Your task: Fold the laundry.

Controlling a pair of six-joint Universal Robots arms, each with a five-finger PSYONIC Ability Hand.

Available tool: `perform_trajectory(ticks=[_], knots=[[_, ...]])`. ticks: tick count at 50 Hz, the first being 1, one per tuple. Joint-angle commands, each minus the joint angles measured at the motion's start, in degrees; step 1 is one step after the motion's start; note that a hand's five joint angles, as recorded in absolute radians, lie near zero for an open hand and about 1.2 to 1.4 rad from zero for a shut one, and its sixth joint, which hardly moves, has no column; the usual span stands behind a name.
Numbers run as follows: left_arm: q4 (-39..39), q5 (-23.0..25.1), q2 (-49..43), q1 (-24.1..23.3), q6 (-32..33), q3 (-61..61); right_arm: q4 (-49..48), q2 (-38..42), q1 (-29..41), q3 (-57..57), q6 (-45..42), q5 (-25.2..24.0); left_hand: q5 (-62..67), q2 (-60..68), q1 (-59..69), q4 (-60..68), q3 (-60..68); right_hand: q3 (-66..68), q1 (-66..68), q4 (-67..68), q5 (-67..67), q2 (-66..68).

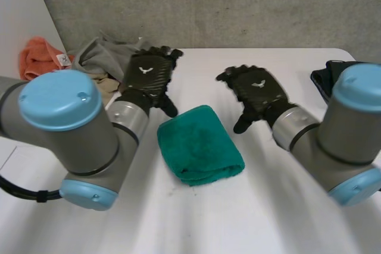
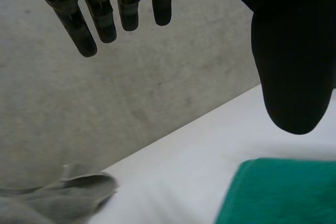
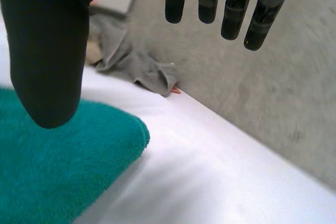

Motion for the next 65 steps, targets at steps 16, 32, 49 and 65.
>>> perform_trajectory(ticks=[16, 32, 49, 65], knots=[[-14.42, -7.23, -12.76, -3.61, -1.84, 3.61, 22.32, 22.69, -1.85, -21.70, 1.07, -8.35, -1.51, -0.50, -0.09, -0.39, -0.76, -2.14, -1.44, -3.29, -3.97, -2.65], [-15.12, 4.17, -7.78, -3.17, 0.63, 4.75, 21.62, 13.15, 0.08, -19.62, -8.26, -2.99, -1.52, -0.51, -0.10, -0.40, -0.77, -2.14, -1.44, -3.29, -3.97, -2.65], [-26.98, 33.62, 10.00, 6.32, 0.90, 8.36, -5.79, -1.38, 3.33, 13.87, -18.71, -2.64, -0.50, 0.50, 0.92, 0.62, 0.24, -2.14, -1.44, -3.29, -3.97, -2.65], [-28.39, 36.80, 10.62, 7.55, 0.98, 7.65, -16.44, 10.83, 7.03, 12.84, -25.75, 0.18, -0.84, 0.17, 0.58, 0.28, -0.09, -2.14, -1.44, -3.29, -3.97, -2.65]])
